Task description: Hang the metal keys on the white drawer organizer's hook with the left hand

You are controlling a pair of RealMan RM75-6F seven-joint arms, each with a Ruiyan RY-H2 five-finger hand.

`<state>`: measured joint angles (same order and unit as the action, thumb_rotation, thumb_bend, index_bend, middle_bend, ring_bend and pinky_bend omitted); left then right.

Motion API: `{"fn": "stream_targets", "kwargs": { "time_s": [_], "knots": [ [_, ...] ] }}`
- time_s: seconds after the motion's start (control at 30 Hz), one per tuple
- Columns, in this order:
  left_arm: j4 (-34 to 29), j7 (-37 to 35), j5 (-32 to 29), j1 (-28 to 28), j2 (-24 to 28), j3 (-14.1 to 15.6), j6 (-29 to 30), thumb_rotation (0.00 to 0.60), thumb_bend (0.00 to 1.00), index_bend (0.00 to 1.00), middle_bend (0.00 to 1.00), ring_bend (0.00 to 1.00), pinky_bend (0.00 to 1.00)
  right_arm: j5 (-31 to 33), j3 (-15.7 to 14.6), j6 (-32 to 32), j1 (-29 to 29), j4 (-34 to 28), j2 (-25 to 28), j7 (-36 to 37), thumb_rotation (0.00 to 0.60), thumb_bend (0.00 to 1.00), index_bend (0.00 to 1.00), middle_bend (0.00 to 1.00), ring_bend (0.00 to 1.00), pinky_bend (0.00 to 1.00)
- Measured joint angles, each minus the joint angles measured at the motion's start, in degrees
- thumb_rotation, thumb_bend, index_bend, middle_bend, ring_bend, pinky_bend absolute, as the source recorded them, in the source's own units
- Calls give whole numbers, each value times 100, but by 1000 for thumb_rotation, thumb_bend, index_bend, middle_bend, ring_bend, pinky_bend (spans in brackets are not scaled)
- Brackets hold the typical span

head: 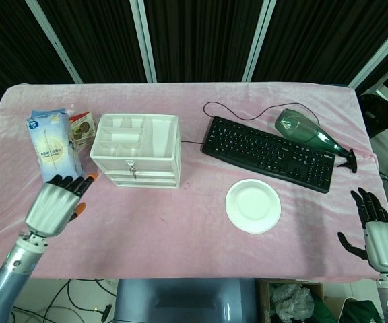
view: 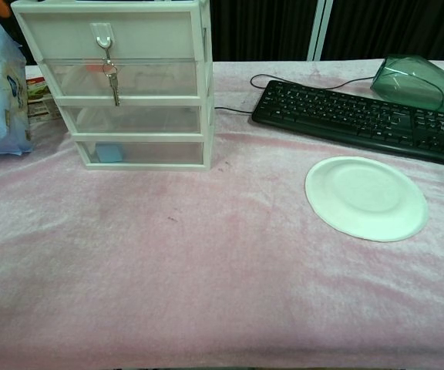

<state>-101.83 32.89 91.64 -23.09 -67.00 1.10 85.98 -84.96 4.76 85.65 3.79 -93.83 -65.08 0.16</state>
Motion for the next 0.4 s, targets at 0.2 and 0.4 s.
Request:
{"fn": "stream_targets", "kwargs": {
  "time_s": [0.2, 0.4],
  "knots": [
    [-151, -844, -394, 816, 315, 421, 397, 600, 1, 0, 0, 2, 46, -3, -10, -12, 5, 8, 9, -107, 600, 242, 37, 0, 0, 175],
    [241, -1414, -440, 1358, 364, 636, 784, 600, 0, 0, 0, 0, 19, -45, -28, 8, 3, 29, 3, -147, 600, 242, 37, 0, 0, 175]
  ]
}}
